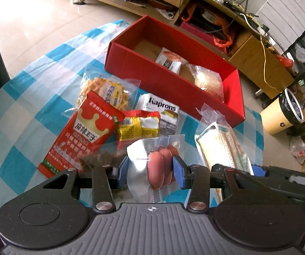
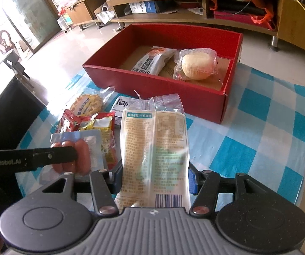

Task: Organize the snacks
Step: 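Carry sausage pack in left tool to red box while right carries cracker bag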

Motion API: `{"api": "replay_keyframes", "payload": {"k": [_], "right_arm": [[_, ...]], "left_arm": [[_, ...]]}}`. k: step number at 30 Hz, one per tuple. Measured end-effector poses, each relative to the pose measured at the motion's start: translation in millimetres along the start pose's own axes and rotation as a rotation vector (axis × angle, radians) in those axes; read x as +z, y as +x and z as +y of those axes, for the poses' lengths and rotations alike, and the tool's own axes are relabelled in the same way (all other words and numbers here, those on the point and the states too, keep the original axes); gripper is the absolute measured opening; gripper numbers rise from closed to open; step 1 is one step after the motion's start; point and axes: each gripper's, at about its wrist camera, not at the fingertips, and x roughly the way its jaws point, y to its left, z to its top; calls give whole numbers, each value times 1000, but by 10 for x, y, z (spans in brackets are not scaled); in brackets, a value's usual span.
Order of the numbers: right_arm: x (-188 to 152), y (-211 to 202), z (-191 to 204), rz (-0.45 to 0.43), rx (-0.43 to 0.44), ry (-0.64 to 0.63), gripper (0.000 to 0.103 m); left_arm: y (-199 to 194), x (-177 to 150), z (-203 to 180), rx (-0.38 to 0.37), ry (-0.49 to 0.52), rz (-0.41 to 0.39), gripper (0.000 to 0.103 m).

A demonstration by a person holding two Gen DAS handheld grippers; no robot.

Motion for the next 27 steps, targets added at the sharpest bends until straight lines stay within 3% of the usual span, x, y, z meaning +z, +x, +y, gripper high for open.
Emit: {"api": "replay_keyframes", "payload": {"k": [27], "right_arm": [[285, -280, -51, -133, 59, 79, 56]], "left_arm": [[-29, 428, -291, 9, 86, -116, 53]]}}
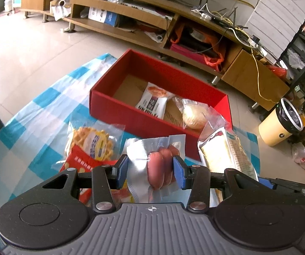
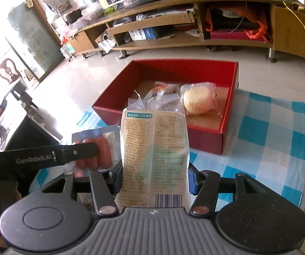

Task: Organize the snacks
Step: 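Carry sausage pack in left tool to red box while right carries cracker bag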

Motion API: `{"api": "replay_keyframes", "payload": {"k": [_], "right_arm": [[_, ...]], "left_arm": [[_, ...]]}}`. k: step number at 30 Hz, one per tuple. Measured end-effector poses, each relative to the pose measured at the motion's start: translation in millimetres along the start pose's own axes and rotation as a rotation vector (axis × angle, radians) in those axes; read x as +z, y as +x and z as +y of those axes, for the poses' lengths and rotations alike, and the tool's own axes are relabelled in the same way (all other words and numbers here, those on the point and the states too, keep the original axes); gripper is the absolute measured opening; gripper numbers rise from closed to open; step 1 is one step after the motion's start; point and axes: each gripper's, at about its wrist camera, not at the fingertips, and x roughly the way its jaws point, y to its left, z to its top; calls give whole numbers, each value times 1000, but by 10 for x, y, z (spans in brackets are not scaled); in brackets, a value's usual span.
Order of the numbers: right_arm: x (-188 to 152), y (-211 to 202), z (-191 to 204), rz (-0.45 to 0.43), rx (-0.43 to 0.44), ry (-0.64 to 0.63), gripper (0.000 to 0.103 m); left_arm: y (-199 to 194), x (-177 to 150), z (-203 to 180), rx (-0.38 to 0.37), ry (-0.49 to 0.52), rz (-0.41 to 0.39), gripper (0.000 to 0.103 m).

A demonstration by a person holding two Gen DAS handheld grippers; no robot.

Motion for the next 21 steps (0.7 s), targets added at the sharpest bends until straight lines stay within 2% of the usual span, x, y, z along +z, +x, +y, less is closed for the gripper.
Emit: {"api": "replay_keyframes", "payload": {"k": [21], "right_arm": [[416, 27, -89, -95, -3, 78, 56]], "left_arm": [[186, 436, -205, 15, 56, -66, 53]]}}
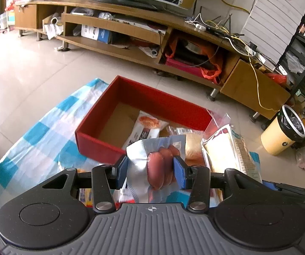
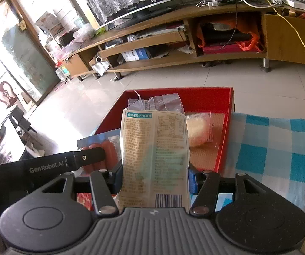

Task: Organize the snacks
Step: 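Carry sausage pack in left tool to red box while right carries cracker bag, then open left tool to drop sausages in box while right lowers cracker bag inside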

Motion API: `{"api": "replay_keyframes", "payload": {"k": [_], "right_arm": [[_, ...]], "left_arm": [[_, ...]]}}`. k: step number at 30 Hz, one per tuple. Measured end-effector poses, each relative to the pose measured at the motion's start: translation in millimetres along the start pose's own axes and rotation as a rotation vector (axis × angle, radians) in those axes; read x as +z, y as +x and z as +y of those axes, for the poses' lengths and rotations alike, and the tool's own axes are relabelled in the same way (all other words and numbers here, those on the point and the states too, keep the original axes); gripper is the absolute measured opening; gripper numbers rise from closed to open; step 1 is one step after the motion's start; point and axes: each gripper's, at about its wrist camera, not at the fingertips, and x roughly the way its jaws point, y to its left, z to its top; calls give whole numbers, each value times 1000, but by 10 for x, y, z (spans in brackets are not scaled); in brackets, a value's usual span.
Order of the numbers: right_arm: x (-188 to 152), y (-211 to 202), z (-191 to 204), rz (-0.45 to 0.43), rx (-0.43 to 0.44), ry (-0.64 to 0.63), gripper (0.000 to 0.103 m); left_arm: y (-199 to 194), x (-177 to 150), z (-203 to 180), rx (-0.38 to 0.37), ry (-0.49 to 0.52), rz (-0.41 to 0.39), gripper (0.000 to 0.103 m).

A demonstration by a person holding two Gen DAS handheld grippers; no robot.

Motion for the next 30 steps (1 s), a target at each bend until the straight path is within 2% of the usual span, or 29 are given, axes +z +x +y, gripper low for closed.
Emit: {"api": "replay_keyframes", "payload": {"k": [16, 23, 30], "right_arm": [[322, 397, -120, -26, -61, 59, 56], [369, 647, -248, 0, -120, 74, 56], [384, 836, -242, 16, -168, 31, 56]], "left_arm": [[440, 377, -31, 54, 34, -28, 54], [659, 396, -37, 79, 41, -7, 54], [800, 392, -70, 116, 69, -4, 55]]}}
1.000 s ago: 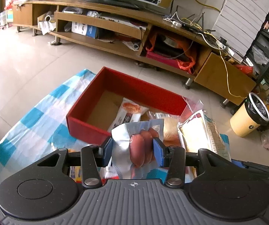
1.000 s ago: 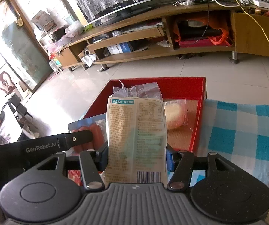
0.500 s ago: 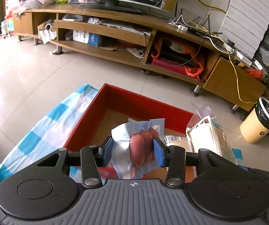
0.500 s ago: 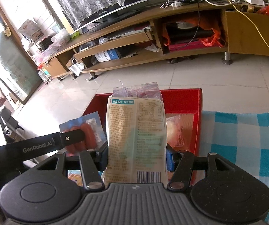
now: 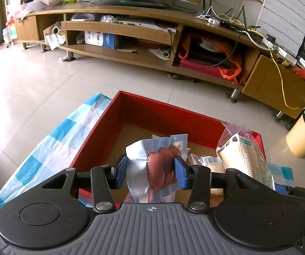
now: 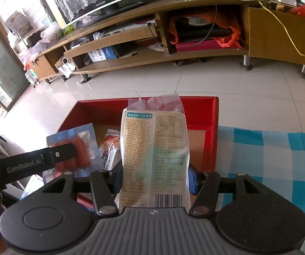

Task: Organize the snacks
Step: 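Open left tool to drop sausages in box while right lowers cracker bag inside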

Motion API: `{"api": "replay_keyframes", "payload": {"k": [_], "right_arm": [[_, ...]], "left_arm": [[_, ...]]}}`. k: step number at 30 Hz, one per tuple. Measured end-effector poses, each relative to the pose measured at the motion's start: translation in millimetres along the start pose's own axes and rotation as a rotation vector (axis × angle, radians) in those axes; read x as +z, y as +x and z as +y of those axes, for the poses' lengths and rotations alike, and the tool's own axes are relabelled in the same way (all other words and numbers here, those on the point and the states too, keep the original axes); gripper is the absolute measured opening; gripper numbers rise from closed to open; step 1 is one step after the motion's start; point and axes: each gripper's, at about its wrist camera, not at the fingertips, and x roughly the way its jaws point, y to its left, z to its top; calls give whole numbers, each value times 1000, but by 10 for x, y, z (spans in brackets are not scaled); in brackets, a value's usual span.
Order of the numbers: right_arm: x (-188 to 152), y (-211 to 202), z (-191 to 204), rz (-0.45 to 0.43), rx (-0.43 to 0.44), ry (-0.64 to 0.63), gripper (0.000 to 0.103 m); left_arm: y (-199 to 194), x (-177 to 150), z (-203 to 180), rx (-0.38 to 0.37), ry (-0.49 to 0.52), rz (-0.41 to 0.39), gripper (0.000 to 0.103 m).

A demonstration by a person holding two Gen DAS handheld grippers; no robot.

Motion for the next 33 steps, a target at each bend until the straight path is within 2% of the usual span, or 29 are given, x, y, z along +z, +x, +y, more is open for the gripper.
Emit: {"api": "replay_keyframes", "payload": {"k": [4, 6, 7, 8, 10, 16, 22, 26, 30, 33], "right_arm": [[-4, 67, 35, 3, -22, -28, 56], [-9, 92, 53, 2, -37, -47, 56], [-10, 98, 55, 2, -42, -51, 56], [-10, 109, 56, 5, -44, -57, 56], [-9, 127, 51, 10, -49, -54, 57], [-12, 125, 32, 6, -63, -55, 58], [-16, 86, 65, 9, -75, -83, 60], [-20, 52, 81, -3, -64, -86, 65], [-7, -9, 109, -30, -49, -88, 65], [20, -81, 90, -59, 1, -62, 65]], "left_arm": [[76, -16, -3, 19, 13, 11, 58], [90, -15, 2, 26, 19, 9, 56], [86, -8, 1, 27, 22, 6, 59], [82, -2, 3, 28, 22, 4, 66], [67, -4, 7, 36, 20, -6, 72], [73, 7, 28, 35, 11, -1, 73], [18, 23, 60, 28, 0, -11, 79], [-18, 38, 99, 18, -18, -13, 81], [-52, 31, 121, 22, -19, -18, 82], [-55, 28, 140, 21, -23, -15, 82]]}}
